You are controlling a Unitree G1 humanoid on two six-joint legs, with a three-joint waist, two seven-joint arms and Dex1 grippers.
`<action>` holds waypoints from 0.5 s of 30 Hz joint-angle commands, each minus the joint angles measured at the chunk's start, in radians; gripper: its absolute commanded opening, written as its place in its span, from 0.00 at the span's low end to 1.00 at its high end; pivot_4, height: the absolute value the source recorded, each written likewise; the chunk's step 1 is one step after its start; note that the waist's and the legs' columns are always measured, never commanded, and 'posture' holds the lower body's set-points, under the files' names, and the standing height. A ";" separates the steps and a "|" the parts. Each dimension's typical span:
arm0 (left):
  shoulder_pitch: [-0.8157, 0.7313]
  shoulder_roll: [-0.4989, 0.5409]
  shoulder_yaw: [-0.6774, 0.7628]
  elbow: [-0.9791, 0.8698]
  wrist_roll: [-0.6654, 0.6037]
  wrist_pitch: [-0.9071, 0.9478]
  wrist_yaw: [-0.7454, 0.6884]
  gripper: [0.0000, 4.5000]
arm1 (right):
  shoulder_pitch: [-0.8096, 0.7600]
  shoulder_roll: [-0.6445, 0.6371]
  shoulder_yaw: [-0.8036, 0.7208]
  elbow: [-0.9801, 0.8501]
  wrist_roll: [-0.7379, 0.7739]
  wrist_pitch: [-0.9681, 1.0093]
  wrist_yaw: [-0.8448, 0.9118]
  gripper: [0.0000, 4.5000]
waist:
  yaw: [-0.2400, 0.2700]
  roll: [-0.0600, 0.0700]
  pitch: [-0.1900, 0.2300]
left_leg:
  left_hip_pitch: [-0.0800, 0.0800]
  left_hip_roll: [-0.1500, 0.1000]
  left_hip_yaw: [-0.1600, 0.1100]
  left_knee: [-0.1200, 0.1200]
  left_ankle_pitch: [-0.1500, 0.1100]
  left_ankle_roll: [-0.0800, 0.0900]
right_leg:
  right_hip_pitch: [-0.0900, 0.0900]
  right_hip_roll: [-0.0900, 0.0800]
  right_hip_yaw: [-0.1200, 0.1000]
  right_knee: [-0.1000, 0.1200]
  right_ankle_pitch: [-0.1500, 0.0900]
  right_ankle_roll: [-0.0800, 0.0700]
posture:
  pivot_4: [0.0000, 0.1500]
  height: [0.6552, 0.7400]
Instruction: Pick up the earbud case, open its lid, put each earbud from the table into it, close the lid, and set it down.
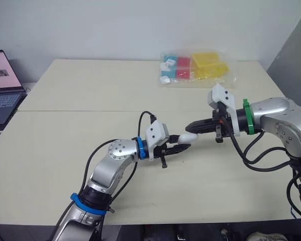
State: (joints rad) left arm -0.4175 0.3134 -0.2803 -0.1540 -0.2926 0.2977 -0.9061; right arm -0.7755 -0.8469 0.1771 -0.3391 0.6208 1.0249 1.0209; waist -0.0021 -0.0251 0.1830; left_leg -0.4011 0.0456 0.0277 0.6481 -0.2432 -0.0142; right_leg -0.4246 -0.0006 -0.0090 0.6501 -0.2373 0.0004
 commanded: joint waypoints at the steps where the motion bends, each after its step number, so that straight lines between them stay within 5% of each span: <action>1: -0.016 -0.017 0.022 -0.032 -0.018 -0.017 0.017 0.17 | 0.034 -0.013 0.002 -0.046 -0.003 -0.003 -0.001 0.00 | 0.000 0.000 0.000 | 0.000 0.000 0.000 0.000 0.000 0.000 | 0.000 0.000 0.000 0.000 0.000 0.000 | 1.00 1.00; 9: -0.017 -0.022 0.038 -0.038 -0.041 0.037 0.020 0.17 | 0.064 0.007 -0.049 -0.053 -0.034 -0.062 -0.052 0.00 | 0.000 0.000 0.000 | 0.000 0.000 0.000 0.000 0.000 0.000 | 0.000 0.000 0.000 0.000 0.000 0.000 | 1.00 1.00; 15: -0.038 0.020 0.051 -0.040 -0.155 0.321 0.010 0.17 | 0.154 -0.057 -0.117 -0.079 -0.108 -0.265 -0.023 0.00 | 0.000 0.000 0.000 | 0.000 0.000 -0.001 0.000 0.000 0.000 | 0.001 0.000 -0.001 0.000 0.000 0.000 | 1.00 1.00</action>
State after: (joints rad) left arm -0.4362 0.3341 -0.2436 -0.1518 -0.4016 0.5613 -0.8871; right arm -0.6210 -0.8970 0.1031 -0.3879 0.5270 0.8188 0.9982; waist -0.0017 -0.0252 0.1830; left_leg -0.4007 0.0453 0.0270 0.6483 -0.2431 -0.0143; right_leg -0.4236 -0.0005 -0.0097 0.6499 -0.2373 0.0005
